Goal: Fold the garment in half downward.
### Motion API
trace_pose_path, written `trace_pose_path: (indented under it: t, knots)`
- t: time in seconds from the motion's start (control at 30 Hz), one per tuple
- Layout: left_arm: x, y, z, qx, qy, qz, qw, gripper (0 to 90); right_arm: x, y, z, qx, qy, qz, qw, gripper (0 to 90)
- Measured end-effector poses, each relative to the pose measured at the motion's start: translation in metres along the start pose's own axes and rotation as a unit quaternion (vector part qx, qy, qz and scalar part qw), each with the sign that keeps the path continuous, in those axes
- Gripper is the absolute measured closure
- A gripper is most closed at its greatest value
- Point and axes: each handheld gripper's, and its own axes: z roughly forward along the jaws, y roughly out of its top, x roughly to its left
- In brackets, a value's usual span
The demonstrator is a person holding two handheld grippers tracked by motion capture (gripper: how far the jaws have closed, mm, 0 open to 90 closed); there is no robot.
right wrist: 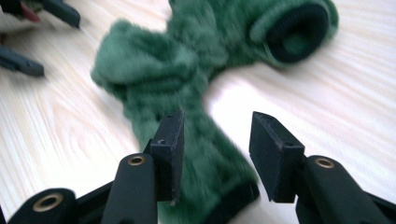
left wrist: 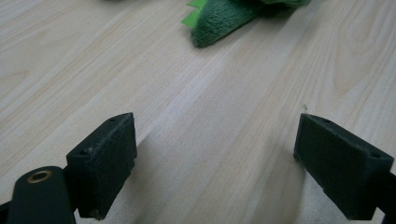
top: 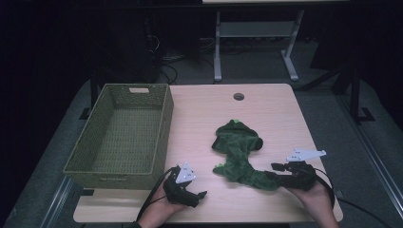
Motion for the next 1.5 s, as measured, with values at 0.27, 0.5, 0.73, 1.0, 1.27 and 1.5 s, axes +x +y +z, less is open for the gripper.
trace_pose_path:
  t: [0.27,0.5,0.73,1.0,1.27,1.5]
  knots:
    - [0.0,0.0,0.0,0.0,0.0,0.0,1.0,12.5,-0.006,-0.027,-0.016,0.008,0.0,0.006,1.0,53.7]
    - [0.0,0.0,0.0,0.0,0.0,0.0,1.0,12.5,-0.006,-0.043,-0.024,0.011,0.011,0.013,0.9998,53.3]
    - [0.0,0.0,0.0,0.0,0.0,0.0,1.0,12.5,-0.002,-0.047,-0.015,0.03,0.033,0.011,0.9989,53.6]
    - [0.0,0.0,0.0,0.0,0.0,0.001,1.0,12.5,-0.002,-0.045,-0.009,0.037,0.038,0.009,0.9986,73.5]
    - [0.0,0.0,0.0,0.0,-0.001,0.001,1.0,12.5,0.0,-0.042,-0.012,0.037,0.035,0.001,0.9987,85.7]
    - [0.0,0.0,0.0,0.0,-0.001,0.002,1.0,12.5,0.001,-0.033,-0.019,0.011,0.041,-0.012,0.999,85.9]
